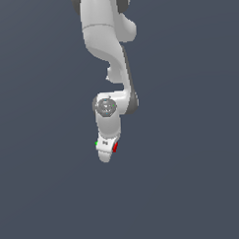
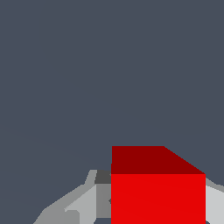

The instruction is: Stack the red cube on top of the green cube.

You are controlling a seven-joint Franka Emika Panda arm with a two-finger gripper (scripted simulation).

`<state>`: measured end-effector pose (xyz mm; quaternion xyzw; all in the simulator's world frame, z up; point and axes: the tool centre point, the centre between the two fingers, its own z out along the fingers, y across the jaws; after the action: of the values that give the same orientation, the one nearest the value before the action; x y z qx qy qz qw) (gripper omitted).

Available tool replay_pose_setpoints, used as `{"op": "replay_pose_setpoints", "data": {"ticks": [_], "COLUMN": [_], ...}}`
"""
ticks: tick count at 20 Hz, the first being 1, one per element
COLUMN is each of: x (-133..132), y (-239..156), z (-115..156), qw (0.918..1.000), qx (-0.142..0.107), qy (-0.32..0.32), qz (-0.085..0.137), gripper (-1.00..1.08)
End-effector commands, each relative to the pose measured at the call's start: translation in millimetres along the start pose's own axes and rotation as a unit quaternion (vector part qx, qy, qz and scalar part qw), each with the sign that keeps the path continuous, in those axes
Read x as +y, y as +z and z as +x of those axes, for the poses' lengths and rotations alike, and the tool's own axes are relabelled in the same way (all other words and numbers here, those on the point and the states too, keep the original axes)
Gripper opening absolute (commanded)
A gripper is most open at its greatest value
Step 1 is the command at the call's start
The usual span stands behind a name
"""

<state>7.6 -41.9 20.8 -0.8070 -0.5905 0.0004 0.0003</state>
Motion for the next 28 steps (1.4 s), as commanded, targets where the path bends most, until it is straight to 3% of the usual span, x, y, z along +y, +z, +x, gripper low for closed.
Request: {"op": "replay_pose_setpoints", "data": {"ticks": [1, 18, 28], "x": [0, -1, 0], "y": [-4, -94, -89], "z": [0, 0, -9], "qw": [1.0000, 1.0000, 1.0000], "qx": [0.000, 0.000, 0.000], "qy": [0.000, 0.000, 0.000], "qz": [0.000, 0.000, -0.001], "gripper": [-1.00, -1.00, -1.00]}}
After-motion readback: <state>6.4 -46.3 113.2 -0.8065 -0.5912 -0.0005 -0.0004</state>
